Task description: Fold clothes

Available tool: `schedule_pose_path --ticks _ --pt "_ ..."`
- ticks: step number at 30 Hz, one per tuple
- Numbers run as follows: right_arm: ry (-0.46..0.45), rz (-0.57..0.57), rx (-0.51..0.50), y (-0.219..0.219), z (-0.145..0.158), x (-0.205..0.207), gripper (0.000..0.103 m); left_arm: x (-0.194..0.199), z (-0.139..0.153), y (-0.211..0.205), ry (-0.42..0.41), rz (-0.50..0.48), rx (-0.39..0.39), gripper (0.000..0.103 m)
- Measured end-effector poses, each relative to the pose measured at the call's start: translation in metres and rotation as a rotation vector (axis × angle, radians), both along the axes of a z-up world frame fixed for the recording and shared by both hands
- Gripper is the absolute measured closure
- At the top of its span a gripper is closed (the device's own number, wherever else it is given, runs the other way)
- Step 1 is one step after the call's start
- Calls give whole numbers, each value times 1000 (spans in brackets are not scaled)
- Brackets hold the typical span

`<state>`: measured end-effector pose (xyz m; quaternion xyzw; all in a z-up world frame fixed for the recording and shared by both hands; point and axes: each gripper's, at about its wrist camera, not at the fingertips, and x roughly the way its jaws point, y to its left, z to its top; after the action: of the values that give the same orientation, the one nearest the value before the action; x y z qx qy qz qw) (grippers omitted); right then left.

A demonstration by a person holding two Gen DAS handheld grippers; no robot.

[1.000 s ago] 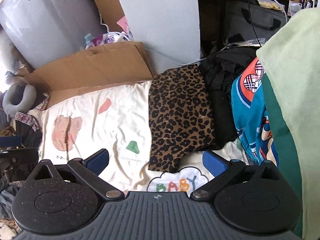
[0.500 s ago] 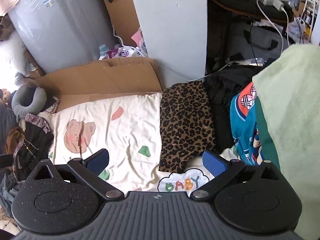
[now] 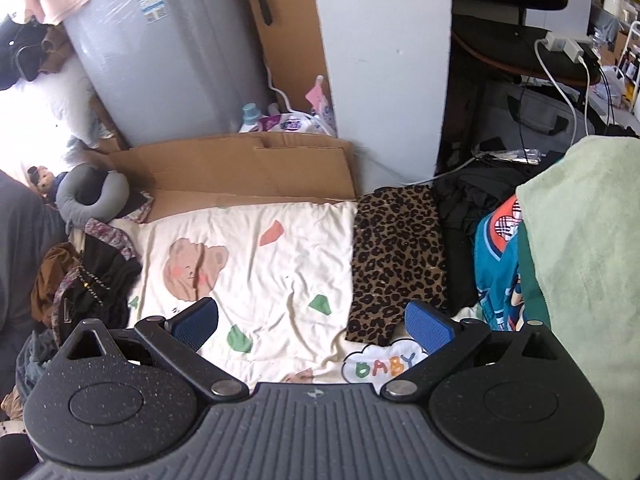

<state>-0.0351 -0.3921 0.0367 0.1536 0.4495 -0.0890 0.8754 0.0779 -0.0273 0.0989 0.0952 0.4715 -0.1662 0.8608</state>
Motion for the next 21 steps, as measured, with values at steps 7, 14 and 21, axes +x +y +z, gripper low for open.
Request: schedule_pose_path --ticks 7,14,21 --pt "-7 35 3 29 12 -12 0 -22 -4 33 -7 65 -14 0" --pt "-6 74 11 55 15 -25 1 -41 -11 48 -37 148 -54 0" --pt "10 94 -53 75 6 -36 1 -56 -25 48 -44 194 -74 0"
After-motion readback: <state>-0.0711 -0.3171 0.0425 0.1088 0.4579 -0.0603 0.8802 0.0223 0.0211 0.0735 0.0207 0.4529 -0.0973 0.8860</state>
